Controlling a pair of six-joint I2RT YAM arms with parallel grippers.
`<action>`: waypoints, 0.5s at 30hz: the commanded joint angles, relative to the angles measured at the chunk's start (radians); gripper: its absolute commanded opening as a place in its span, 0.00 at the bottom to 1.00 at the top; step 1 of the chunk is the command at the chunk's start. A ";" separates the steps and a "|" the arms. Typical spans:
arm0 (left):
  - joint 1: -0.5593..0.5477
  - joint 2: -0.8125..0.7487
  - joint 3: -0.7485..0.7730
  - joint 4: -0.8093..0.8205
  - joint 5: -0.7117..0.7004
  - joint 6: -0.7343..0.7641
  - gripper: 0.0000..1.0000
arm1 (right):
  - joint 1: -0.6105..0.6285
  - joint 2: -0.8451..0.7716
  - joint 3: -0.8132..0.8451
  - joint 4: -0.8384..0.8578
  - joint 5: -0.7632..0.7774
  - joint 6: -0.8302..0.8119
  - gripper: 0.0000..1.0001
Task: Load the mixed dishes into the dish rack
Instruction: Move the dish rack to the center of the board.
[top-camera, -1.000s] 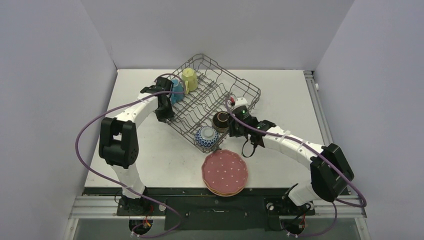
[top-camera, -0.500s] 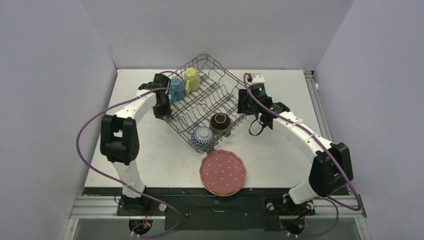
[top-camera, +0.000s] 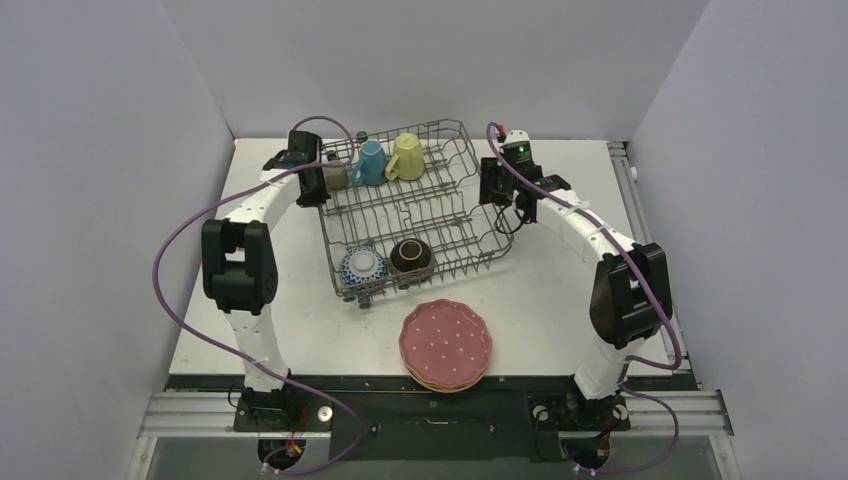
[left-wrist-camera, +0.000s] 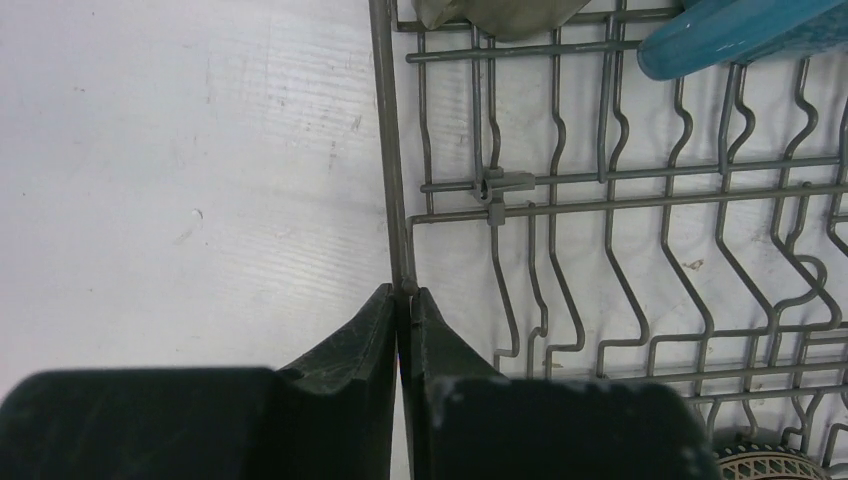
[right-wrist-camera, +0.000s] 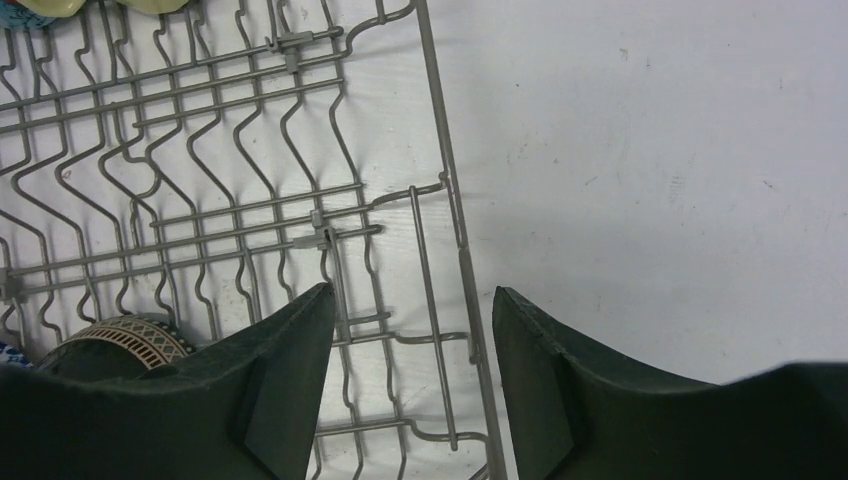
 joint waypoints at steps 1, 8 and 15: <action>0.011 -0.024 0.058 0.014 0.052 0.067 0.00 | -0.037 0.041 0.073 0.001 -0.039 -0.024 0.55; 0.005 -0.008 0.051 0.030 0.102 0.048 0.00 | -0.040 0.101 0.083 0.025 -0.092 0.017 0.54; -0.027 0.002 0.055 0.038 0.096 0.049 0.00 | -0.043 0.176 0.125 -0.010 -0.065 0.008 0.51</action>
